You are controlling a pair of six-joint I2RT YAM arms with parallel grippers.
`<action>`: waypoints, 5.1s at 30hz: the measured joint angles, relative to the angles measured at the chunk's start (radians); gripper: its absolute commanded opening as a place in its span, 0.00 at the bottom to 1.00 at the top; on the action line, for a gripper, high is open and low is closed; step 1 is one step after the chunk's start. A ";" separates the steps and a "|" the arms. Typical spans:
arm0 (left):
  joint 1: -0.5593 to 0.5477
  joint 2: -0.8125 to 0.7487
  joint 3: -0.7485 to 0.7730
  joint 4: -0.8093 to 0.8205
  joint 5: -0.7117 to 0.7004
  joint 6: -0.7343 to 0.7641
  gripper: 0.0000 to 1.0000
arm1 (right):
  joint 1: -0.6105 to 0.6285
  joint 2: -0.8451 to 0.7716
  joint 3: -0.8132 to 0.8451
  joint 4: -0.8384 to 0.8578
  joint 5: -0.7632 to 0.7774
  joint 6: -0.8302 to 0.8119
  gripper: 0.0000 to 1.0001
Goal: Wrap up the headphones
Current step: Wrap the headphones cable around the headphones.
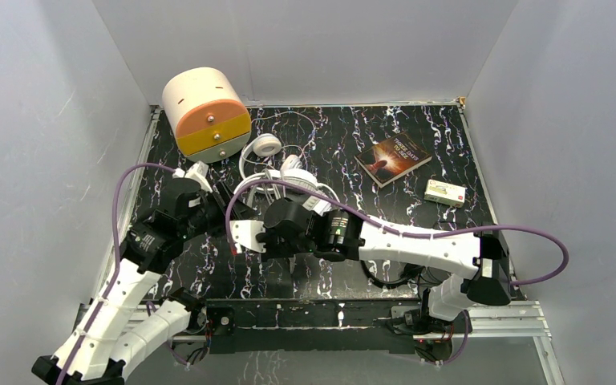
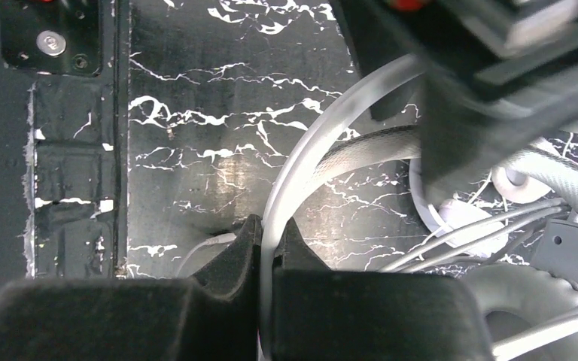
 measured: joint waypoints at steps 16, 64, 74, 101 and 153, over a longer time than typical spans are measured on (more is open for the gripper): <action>0.000 -0.163 -0.018 0.066 -0.202 0.153 0.98 | -0.167 -0.066 0.002 -0.141 -0.174 0.067 0.00; -0.027 0.153 -0.043 0.262 -0.021 -0.158 0.92 | -0.233 0.011 0.072 -0.187 -0.169 0.018 0.00; -0.166 0.259 -0.039 0.247 -0.220 -0.055 0.59 | -0.182 0.045 0.107 -0.182 -0.111 0.017 0.00; -0.197 0.218 -0.045 0.139 -0.425 -0.119 0.00 | -0.103 0.074 0.119 -0.218 0.074 0.193 0.89; -0.021 0.023 -0.279 0.303 -0.151 -0.159 0.00 | -0.832 0.343 -0.192 0.100 -0.012 0.607 0.36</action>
